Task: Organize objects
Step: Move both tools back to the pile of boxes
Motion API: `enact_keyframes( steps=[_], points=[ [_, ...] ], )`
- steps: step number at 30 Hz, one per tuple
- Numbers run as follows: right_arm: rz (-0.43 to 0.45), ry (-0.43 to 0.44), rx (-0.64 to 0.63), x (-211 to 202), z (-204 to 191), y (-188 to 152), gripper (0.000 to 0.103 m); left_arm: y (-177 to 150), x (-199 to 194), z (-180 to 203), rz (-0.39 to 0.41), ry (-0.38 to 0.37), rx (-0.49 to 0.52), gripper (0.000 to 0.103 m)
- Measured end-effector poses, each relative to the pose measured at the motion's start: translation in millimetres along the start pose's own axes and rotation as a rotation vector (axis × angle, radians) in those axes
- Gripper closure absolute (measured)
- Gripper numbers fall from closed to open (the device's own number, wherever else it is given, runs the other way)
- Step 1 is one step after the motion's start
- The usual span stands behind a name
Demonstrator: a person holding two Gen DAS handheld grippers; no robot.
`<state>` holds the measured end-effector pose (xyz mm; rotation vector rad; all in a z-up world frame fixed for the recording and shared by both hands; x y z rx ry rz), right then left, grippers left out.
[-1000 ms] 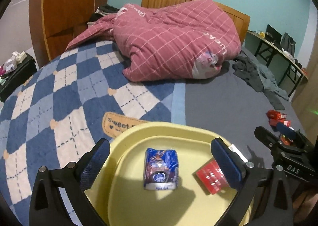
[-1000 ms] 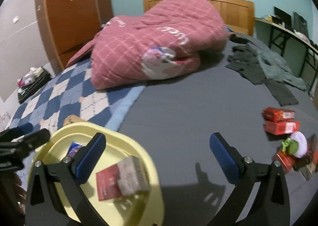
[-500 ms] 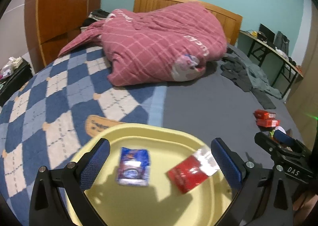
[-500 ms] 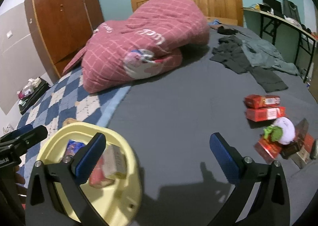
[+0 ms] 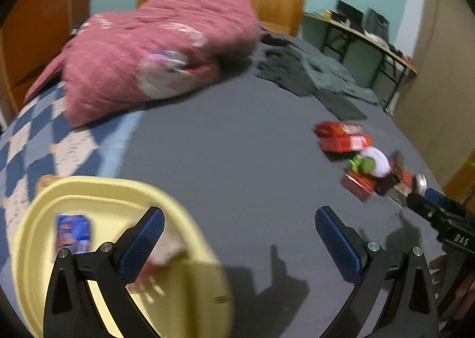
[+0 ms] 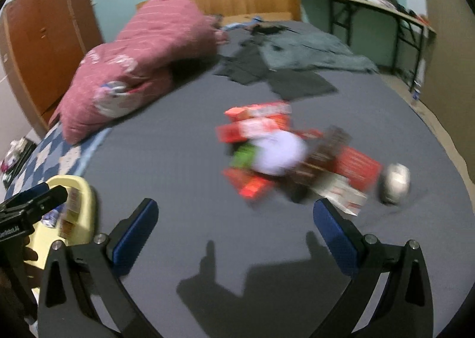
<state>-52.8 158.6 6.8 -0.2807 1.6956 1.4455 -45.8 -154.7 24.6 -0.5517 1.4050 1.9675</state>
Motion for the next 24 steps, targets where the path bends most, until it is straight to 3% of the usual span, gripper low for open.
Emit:
enact_keyframes(
  steps=[6,10,14,17,22,24],
  points=[
    [-0.009,-0.068,0.021,9,88,-11,0.0,5,60,56,-0.076,-0.055,0.063,0.0],
    [0.009,-0.017,0.007,12,135,-14,0.0,4,102,92,-0.137,-0.097,0.142,0.0],
    [0.051,-0.023,-0.031,17,153,-9,0.0,10,125,123,-0.163,-0.137,0.215,0.0],
    [0.067,0.004,-0.079,22,154,-2,0.0,21,129,132,-0.14,-0.169,0.269,0.0],
    [0.05,0.031,-0.061,38,159,-6,0.0,20,149,112,-0.172,-0.204,0.207,0.0],
    [0.037,0.016,-0.075,45,158,-7,0.0,17,155,112,-0.169,-0.204,0.227,0.0]
  ],
)
Point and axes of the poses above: each gripper's, at about its wrist camera, not at the fingertips, and x roughly the way its jaws point, z to its right, y to its top, the point moved 1 cm from there along x, roughly the way its jaws point, and after that the axes turned 15 degrees about -y, right-handed, at the moved point
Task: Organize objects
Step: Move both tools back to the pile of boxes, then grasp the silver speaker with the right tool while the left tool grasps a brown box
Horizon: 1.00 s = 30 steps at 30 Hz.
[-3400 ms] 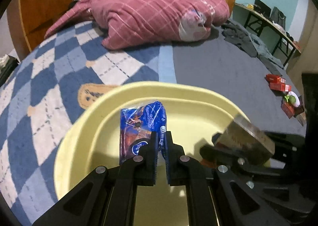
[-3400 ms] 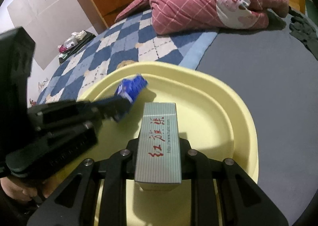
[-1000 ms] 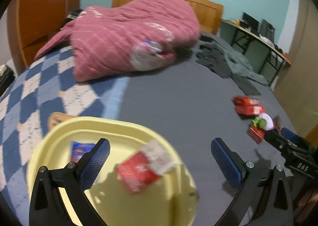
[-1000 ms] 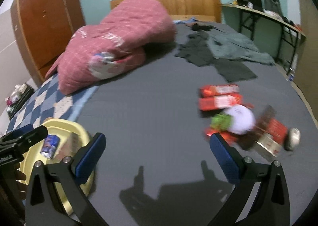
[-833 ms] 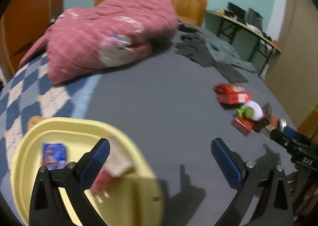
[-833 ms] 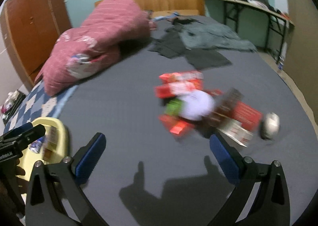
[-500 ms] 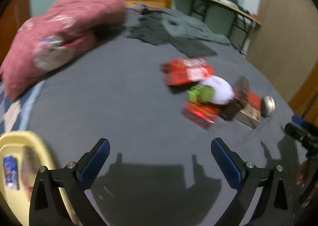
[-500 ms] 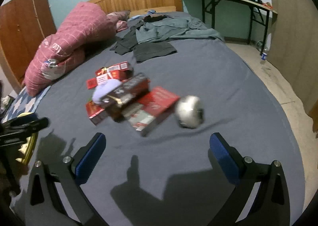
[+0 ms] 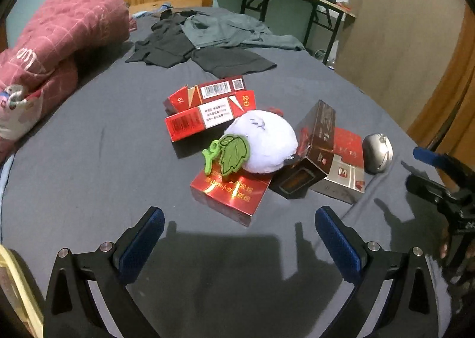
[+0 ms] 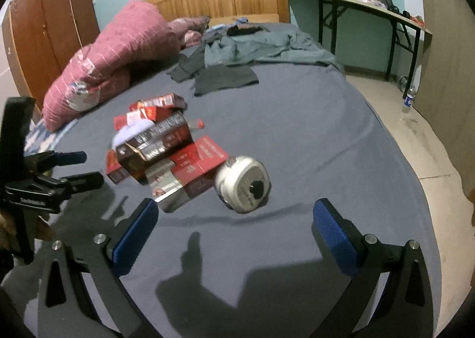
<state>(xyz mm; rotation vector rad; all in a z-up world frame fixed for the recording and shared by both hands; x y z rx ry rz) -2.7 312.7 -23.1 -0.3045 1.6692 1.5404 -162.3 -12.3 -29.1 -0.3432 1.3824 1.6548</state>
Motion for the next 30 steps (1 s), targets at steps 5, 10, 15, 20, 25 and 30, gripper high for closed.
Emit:
enact_keyframes(
  steps=[5,10,15,20,25,30],
  points=[
    [-0.004,-0.005,-0.006,6,2,1,0.0,2,17,0,-0.025,0.0,0.039,0.0],
    [-0.015,0.003,-0.018,20,10,7,0.0,4,33,-6,-0.046,-0.014,0.056,0.0],
    [-0.054,0.008,-0.015,39,12,13,0.0,10,50,-8,-0.062,-0.025,0.084,0.0],
    [-0.077,-0.003,-0.028,51,10,14,0.0,14,68,-16,-0.077,-0.033,0.091,0.0],
    [-0.089,-0.014,-0.065,59,3,14,0.0,17,73,-21,-0.073,-0.051,0.097,0.0],
    [-0.088,-0.011,-0.07,63,2,15,0.0,16,70,-25,-0.075,-0.045,0.147,0.0]
  ],
)
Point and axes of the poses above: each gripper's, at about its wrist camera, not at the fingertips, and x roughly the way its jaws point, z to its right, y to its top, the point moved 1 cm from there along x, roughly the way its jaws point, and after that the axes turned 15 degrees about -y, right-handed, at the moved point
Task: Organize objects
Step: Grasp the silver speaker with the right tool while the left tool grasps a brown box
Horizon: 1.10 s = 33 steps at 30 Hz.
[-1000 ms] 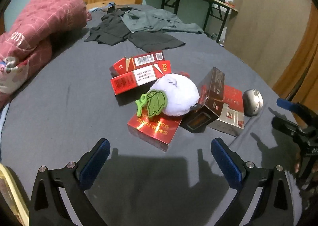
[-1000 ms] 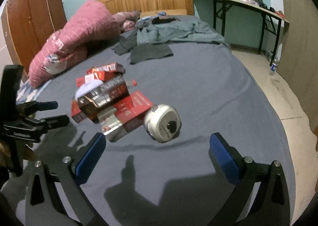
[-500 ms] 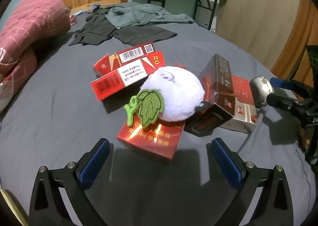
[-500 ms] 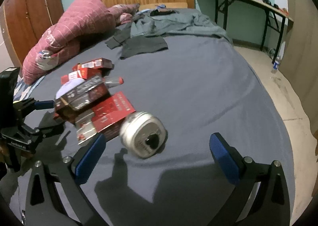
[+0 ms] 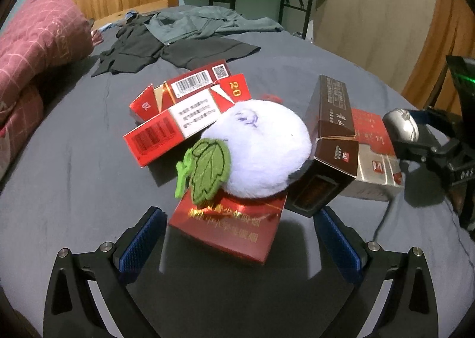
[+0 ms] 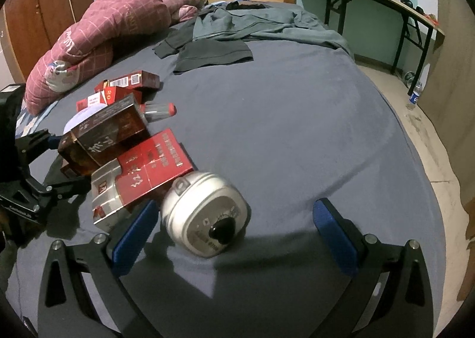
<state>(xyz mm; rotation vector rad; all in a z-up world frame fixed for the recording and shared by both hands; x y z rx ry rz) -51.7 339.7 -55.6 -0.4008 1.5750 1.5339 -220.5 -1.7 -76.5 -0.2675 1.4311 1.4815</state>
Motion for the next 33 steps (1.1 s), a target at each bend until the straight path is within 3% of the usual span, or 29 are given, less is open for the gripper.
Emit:
enact_keyframes(
  steps=[15,22,28,33],
  points=[
    [0.011,0.019,-0.013,2,-5,1,0.0,-8,-19,-11,0.002,-0.022,0.032,0.0],
    [0.019,0.04,-0.012,1,-5,1,0.0,-7,-20,10,0.032,-0.068,0.096,0.0],
    [0.017,0.05,-0.002,2,-4,1,0.0,-12,-35,-17,0.029,-0.051,0.053,0.0],
    [0.016,0.047,-0.005,2,-5,1,0.0,-11,-31,-14,0.01,-0.058,0.108,0.0]
  ],
)
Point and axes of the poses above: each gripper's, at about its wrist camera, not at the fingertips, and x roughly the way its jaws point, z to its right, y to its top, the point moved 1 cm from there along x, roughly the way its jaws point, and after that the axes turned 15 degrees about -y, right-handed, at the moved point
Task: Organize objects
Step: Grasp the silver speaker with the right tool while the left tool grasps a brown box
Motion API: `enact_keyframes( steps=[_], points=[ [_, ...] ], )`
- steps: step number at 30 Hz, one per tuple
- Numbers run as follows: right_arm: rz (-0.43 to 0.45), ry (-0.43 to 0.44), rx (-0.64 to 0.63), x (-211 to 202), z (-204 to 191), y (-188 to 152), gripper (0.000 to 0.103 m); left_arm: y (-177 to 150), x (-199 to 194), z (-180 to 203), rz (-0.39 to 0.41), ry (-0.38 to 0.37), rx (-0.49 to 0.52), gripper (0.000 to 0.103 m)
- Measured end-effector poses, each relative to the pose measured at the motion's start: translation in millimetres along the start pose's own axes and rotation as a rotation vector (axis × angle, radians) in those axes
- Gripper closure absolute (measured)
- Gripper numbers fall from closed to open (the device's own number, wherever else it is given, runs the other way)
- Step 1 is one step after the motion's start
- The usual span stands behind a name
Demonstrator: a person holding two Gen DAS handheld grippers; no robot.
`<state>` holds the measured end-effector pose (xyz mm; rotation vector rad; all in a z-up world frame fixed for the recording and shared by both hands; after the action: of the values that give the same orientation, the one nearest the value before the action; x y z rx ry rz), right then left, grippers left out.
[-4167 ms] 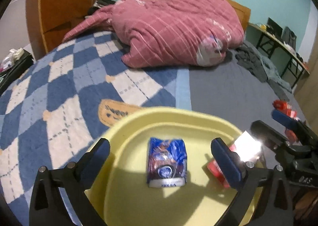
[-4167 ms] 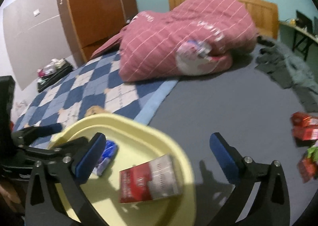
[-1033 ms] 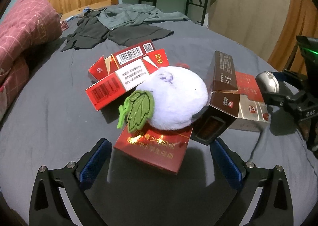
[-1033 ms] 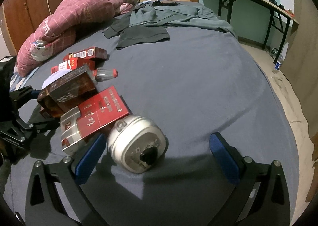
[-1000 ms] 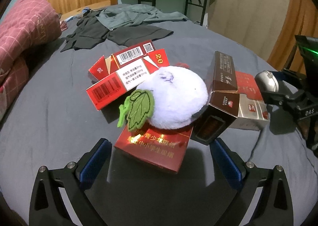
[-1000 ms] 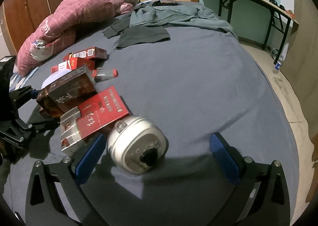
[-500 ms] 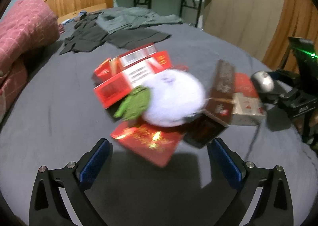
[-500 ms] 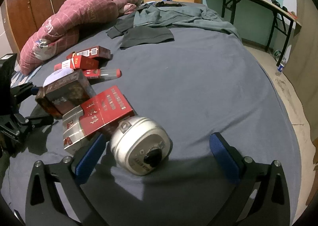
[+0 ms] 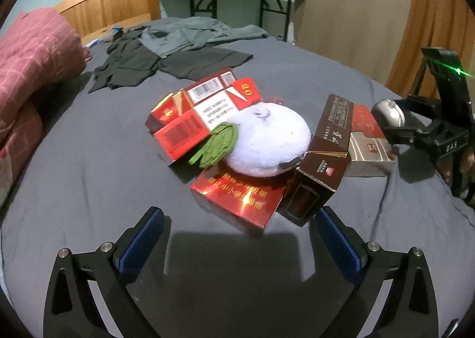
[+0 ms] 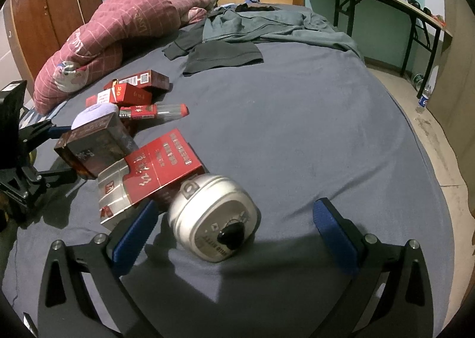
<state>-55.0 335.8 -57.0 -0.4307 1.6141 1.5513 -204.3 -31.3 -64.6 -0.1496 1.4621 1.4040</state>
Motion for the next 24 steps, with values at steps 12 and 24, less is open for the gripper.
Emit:
enact_keyframes(
  steps=[12,24],
  points=[
    [-0.007,0.005,0.004,3,1,-1,0.0,-2,-24,32,0.086,-0.107,0.061,0.0],
    [0.001,0.017,0.017,1,3,-2,0.005,20,-14,56,0.16,-0.097,0.064,0.022]
  ],
)
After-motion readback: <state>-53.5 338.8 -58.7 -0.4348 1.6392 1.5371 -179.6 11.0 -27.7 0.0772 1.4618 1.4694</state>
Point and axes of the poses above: each gripper's, at about its wrist camera, not at the fingertips, and x roughly the way its jaws point, z to its right, y to its top, the point moved 1 cm from there along x, roughly the way its jaws point, and after that the axes turned 15 degrees about -y, right-handed, at the moved point
